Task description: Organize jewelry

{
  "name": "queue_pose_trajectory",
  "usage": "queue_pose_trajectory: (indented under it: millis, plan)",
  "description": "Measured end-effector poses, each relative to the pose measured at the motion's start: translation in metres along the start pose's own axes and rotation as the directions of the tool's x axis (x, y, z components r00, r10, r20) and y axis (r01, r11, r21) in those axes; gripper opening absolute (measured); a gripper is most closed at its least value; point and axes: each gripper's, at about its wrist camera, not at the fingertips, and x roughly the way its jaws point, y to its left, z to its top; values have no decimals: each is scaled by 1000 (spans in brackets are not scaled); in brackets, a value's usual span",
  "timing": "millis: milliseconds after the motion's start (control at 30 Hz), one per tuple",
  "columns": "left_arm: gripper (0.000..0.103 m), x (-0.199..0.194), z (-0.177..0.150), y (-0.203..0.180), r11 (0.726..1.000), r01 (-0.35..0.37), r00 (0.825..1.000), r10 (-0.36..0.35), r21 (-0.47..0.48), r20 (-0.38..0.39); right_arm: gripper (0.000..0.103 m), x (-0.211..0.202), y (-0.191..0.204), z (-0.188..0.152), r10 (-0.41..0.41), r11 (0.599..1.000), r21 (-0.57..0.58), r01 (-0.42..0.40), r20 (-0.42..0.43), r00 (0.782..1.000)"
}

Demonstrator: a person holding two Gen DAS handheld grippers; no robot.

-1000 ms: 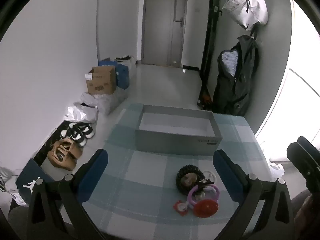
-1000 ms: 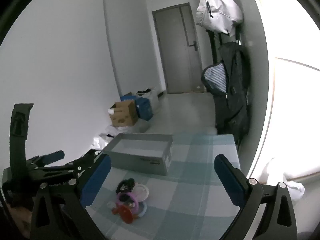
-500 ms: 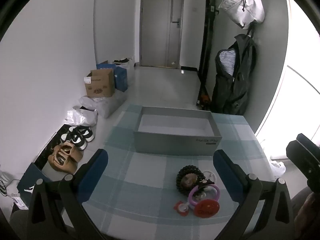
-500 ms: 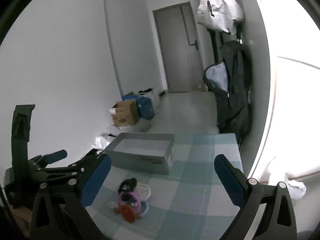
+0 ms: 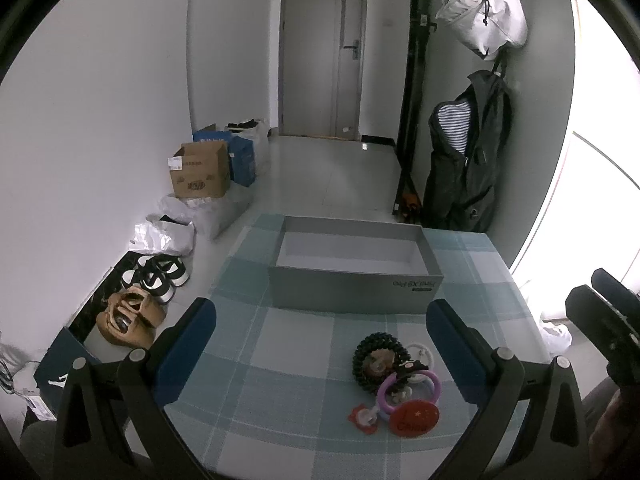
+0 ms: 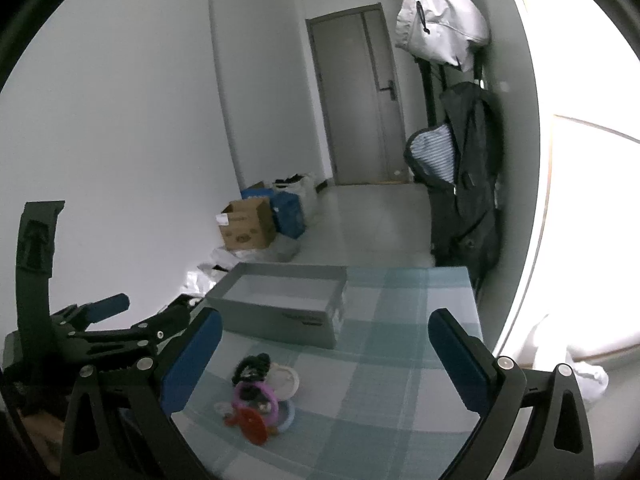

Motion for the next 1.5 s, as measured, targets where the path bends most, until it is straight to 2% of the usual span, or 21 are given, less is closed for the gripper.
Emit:
queue_pose_trajectory:
  millis: [833,1033,1500]
  plan:
    - [102,-1,0,5,1000,24,1000,-24,-6,-10,103,1,1,-2,11,1000,-4,-11,-12,1000]
    - [102,-1,0,4,1000,8,1000,-9,-7,-6,103,2,3,-2,13,1000,-7,-13,-13,1000]
    - [102,1,-1,3,1000,20,1000,-20,-16,-17,103,5,6,-5,48,999,-7,-48,-31,998]
